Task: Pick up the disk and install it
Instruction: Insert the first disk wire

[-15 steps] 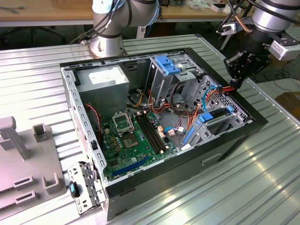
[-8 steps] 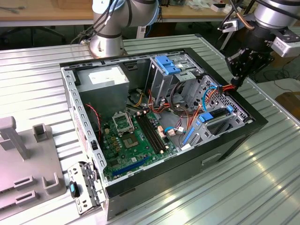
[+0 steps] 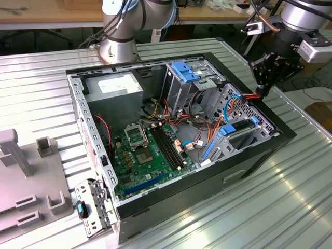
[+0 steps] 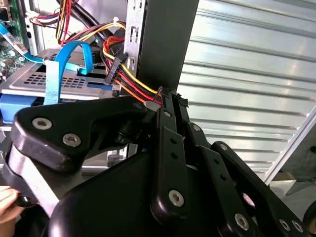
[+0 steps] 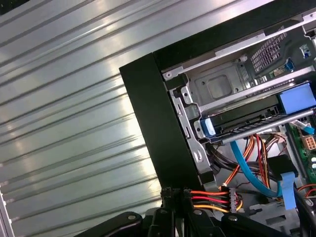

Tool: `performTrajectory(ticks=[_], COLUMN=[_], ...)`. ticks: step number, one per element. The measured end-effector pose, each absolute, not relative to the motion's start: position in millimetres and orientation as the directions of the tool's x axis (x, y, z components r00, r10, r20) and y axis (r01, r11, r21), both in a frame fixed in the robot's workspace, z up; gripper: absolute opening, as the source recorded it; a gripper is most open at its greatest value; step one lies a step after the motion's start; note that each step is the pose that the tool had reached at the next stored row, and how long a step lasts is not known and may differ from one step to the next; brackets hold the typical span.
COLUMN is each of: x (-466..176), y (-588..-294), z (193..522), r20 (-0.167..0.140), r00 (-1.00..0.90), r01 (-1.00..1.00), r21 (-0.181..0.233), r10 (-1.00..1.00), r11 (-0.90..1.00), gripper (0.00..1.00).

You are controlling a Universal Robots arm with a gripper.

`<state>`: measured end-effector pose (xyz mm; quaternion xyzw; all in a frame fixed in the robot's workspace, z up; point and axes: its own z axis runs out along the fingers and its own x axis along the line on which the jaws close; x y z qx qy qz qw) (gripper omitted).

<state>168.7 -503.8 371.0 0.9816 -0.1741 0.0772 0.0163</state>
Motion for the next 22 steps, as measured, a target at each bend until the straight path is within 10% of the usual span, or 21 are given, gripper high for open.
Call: performTrajectory(ticks=[22], x=[146.0], y=[-503.8], z=[368.4], r20=[0.157], r00=[0.806], r01=[-0.579], r21=[0.005], r10=[-0.571], r11=[-0.815], gripper=[0.17])
